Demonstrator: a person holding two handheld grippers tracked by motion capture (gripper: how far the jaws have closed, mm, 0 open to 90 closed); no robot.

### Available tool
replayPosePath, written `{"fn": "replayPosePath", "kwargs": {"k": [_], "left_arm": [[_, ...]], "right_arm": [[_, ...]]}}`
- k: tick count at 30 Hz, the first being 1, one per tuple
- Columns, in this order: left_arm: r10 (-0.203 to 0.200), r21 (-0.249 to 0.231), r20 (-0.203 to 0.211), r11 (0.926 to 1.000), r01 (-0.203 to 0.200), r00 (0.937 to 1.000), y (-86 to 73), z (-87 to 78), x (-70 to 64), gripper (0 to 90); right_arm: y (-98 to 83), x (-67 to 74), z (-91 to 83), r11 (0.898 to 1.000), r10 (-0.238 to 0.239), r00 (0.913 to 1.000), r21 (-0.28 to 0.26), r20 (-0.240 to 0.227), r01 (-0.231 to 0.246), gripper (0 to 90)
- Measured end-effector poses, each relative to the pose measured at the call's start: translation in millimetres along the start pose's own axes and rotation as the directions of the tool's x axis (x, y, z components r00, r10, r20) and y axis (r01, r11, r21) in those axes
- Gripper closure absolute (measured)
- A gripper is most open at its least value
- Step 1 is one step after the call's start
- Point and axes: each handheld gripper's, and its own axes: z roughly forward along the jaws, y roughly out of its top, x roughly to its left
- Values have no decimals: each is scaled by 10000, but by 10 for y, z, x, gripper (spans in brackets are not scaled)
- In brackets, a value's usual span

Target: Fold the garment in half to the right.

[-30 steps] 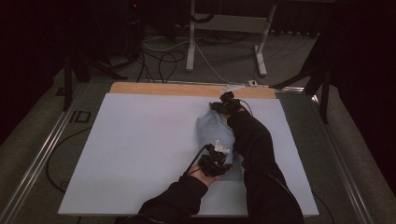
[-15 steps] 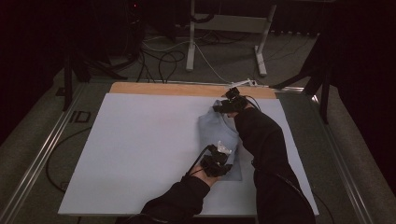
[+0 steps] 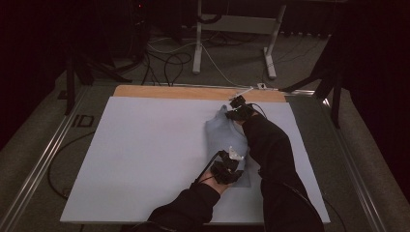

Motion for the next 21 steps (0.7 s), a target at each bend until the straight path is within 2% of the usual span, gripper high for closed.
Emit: {"fn": "replayPosePath", "kwargs": {"k": [2, 5, 16, 18, 21], "left_arm": [[-68, -78, -10, 9999, 68, 10000, -3, -11, -3, 853], [-132, -111, -16, 9999, 132, 9999, -5, -5, -12, 852], [-53, 184, 49, 9998, 52, 10000, -18, 66, 25, 851], [-49, 218, 46, 9998, 48, 10000, -19, 75, 27, 851], [31, 311, 79, 9995, -34, 10000, -13, 82, 28, 851]], "right_arm": [[-1, 16, -11, 9978, 41, 9998, -665, -185, -53, 856], [-8, 30, 13, 9946, 79, 9998, -1037, -194, -99, 855], [-212, -54, 222, 9981, 583, 9978, -210, 302, -577, 842], [-222, -53, 232, 9982, 597, 9978, -121, 299, -594, 809], [-222, -69, 218, 9983, 575, 9978, 82, 319, -578, 704]]}}
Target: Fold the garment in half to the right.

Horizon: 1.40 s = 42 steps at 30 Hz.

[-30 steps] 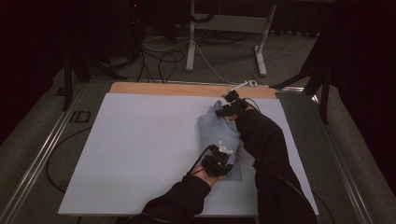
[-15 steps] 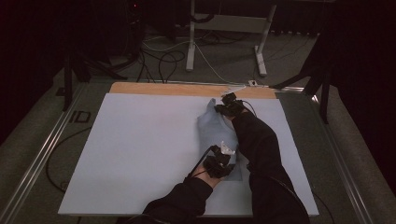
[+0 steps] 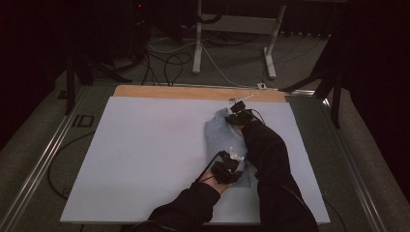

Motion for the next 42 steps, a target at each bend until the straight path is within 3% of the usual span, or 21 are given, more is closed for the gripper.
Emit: {"fn": "replayPosePath", "kwargs": {"k": [2, 7, 13, 17, 29, 42], "left_arm": [[36, 75, 24, 10000, -36, 10000, -2, 4, 9, 851], [26, 208, 194, 9998, -30, 9998, 20, 1, 16, 840], [118, 308, 755, 9994, -141, 9971, 27, 48, -71, 729], [202, 443, 842, 9987, -240, 9962, 23, 85, -115, 701], [557, 573, 1343, 9963, -639, 9894, 32, 136, -261, 636], [822, 291, 1936, 9956, -895, 9776, 59, 50, -268, 581]], "right_arm": [[12, -1, -57, 10000, -19, 9999, -98, 134, 21, 646], [76, -23, -286, 9985, 166, 9998, -518, 108, -160, 373], [58, -59, -566, 9891, 721, 9974, -1279, -87, -726, 275], [14, -47, -677, 9894, 521, 9979, -1337, -394, -570, 186], [-66, 76, -838, 9829, 292, 9960, -1788, -850, -440, 135], [-114, 144, -884, 9769, 270, 9944, -2084, -1021, -479, 130]]}}
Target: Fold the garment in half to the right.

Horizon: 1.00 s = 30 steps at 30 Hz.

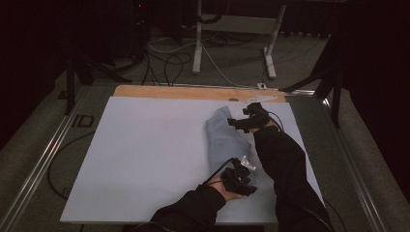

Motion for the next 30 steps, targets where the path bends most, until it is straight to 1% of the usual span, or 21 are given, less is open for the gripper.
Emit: {"fn": "replayPosePath", "kwargs": {"k": [2, 3, 5, 7, 8, 9, 10, 12, 14, 16, 18, 20, 21, 22, 24, 25, 26, 27, 28, 29, 30], "left_arm": [[-19, -160, 44, 9999, 20, 10000, 15, -74, 12, 577], [46, -238, 109, 9997, -44, 9999, 22, -115, 12, 569], [301, -325, 170, 9990, -296, 9994, 37, -204, 16, 553], [455, -557, 203, 9975, -443, 9988, 39, -298, 30, 526], [536, -599, 161, 9968, -526, 9984, 39, -347, 48, 518], [532, -668, 84, 9964, -525, 9986, 37, -394, 65, 500], [691, -881, 101, 9938, -680, 9976, 30, -453, 97, 485], [675, -1012, 69, 9926, -664, 9977, 26, -527, 152, 452], [675, -1191, 63, 9907, -662, 9977, 17, -598, 216, 441], [790, -1365, 150, 9877, -763, 9968, 6, -662, 280, 409], [835, -1729, 164, 9817, -795, 9964, -16, -722, 332, 381], [710, -1895, 187, 9796, -662, 9973, -28, -773, 381, 324], [878, -1923, 288, 9780, -807, 9957, -39, -797, 404, 294], [992, -2015, 251, 9751, -922, 9947, -47, -815, 419, 249], [877, -2054, 317, 9754, -794, 9956, -52, -842, 449, 196], [910, -1989, 266, 9764, -840, 9955, -54, -852, 462, 157], [1006, -2026, 92, 9745, -967, 9949, -61, -866, 474, 143], [998, -2062, -84, 9734, -994, 9950, -67, -877, 484, 113], [962, -2035, -162, 9742, -975, 9952, -69, -890, 501, 65], [935, -2117, -138, 9728, -943, 9955, -74, -908, 518, 25], [941, -2298, -123, 9686, -944, 9955, -82, -931, 531, 11]], "right_arm": [[-8, 7, -10, 10000, -29, 10000, -52, -10, 29, 129], [-11, 11, -15, 10000, -53, 10000, -54, -24, 53, 129], [-15, 12, -25, 9999, -71, 10000, -79, -63, 71, 129], [-15, 18, -47, 9999, -76, 10000, -111, -36, 76, 129], [-15, 19, -62, 9999, -60, 10000, -147, -62, 59, 129], [-15, 21, -74, 9998, -73, 9999, -185, -75, 71, 129], [-13, 28, -87, 9998, -95, 9999, -181, -52, 94, 129], [-9, 35, -112, 9997, -123, 9999, -220, -65, 122, 129], [-5, 43, -134, 9995, -89, 9999, -298, -89, 86, 129], [0, 52, -147, 9994, -119, 9999, -336, -112, 116, 129], [5, 74, -162, 9992, -103, 9998, -401, -181, 95, 129], [8, 100, -167, 9990, -134, 9997, -430, -211, 125, 130], [12, 114, -171, 9991, -150, 9996, -395, -237, 141, 129], [15, 124, -173, 9989, -216, 9995, -422, -249, 205, 129], [22, 149, -183, 9987, -194, 9994, -481, -290, 180, 129], [24, 158, -186, 9983, -164, 9993, -559, -350, 144, 129], [26, 167, -191, 9984, -162, 9992, -556, -374, 141, 130], [27, 176, -197, 9983, -201, 9991, -559, -378, 180, 130], [28, 186, -204, 9980, -239, 9990, -596, -367, 217, 130], [26, 196, -210, 9979, -220, 9989, -611, -402, 195, 130], [25, 209, -216, 9980, -201, 9988, -610, -439, 174, 130]]}}
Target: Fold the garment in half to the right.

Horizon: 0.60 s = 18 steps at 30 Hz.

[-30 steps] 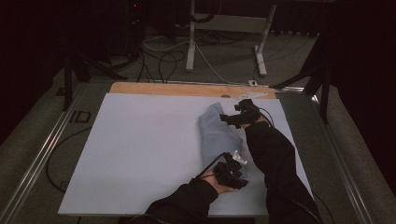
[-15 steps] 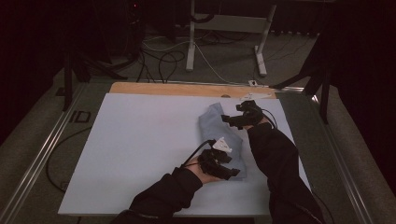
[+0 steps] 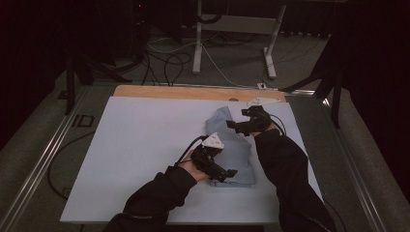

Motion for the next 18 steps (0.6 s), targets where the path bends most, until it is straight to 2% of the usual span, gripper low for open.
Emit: {"fn": "replayPosePath", "kwargs": {"k": [3, 6, 9, 14, 18], "left_arm": [[149, -384, -66, 9991, -151, 9999, -7, -76, 41, 1], [116, -478, -133, 9988, -122, 9998, -12, -144, 93, 0], [65, -585, -404, 9983, -88, 9992, -14, -218, 135, 0], [453, -868, -698, 9949, -513, 9965, -56, -354, 191, 0], [553, -909, -830, 9939, -629, 9950, -106, -460, 247, 0]], "right_arm": [[-7, 36, -9, 9999, -161, 9999, 25, -17, 161, 130], [-24, 71, -14, 9997, -228, 9996, 37, -149, 228, 130], [-37, 110, -29, 9996, -274, 9994, 63, -211, 275, 130], [-60, 172, -68, 9996, -269, 9991, -103, -313, 266, 131], [-79, 223, -102, 9993, -372, 9984, -120, -416, 368, 131]]}}
